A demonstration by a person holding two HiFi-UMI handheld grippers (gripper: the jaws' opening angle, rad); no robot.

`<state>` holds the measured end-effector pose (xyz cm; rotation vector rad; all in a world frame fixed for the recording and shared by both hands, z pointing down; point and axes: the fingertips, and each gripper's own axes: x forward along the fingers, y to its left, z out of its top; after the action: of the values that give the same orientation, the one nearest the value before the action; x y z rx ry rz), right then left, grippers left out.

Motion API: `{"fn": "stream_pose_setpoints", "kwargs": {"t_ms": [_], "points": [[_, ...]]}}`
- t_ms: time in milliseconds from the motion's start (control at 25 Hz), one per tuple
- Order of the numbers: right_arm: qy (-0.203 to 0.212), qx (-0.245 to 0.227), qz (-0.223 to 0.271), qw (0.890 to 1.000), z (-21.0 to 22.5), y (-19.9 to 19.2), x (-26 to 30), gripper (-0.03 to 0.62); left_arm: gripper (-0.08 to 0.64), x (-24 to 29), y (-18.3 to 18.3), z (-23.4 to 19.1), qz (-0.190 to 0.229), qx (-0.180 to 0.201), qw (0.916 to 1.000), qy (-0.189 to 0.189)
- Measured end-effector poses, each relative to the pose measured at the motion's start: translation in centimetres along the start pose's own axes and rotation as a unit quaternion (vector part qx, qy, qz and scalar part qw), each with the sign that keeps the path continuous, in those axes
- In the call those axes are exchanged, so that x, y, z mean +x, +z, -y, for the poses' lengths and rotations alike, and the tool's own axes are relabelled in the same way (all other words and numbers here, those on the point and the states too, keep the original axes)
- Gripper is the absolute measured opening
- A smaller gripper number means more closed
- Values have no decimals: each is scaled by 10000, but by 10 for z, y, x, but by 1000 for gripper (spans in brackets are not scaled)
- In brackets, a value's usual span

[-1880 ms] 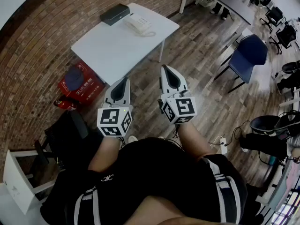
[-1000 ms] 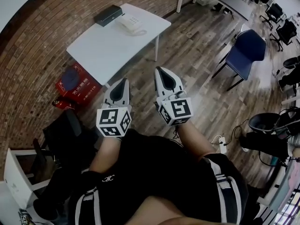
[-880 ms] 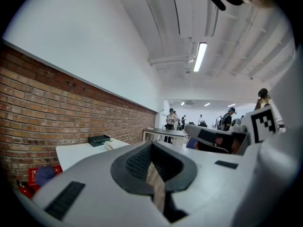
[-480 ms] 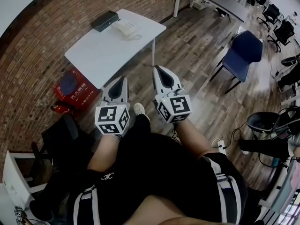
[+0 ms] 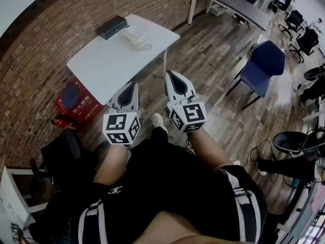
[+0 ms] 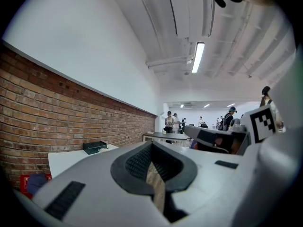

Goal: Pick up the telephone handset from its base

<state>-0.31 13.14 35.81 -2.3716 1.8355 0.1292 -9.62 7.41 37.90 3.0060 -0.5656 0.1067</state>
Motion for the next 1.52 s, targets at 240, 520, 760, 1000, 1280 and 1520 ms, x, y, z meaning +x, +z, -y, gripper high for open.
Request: {"fn": "stream_pose_setpoints", "kwargs": {"t_ms": [240, 520, 760, 1000, 1280, 1520], "points": [[61, 74, -28, 10000, 27, -13, 36, -2, 2, 44, -7, -15, -85, -28, 10000, 44], [136, 110, -186, 9997, 61, -28, 85, -2, 2, 106, -11, -37, -223, -106, 9997, 61], [254, 195, -373, 9988, 88, -41, 135, -2, 2, 153, -12, -63, -363, -200, 9991, 131], [389, 197, -432, 9981, 106, -50, 194, -2, 2, 207, -11, -96, -467, -302, 9983, 184], [576, 201, -642, 9961, 132, -69, 274, -2, 2, 278, -6, -142, -511, -416, 9975, 262], [839, 227, -897, 9922, 139, -89, 341, -2, 2, 317, -5, -188, -530, -577, 9956, 507]]}}
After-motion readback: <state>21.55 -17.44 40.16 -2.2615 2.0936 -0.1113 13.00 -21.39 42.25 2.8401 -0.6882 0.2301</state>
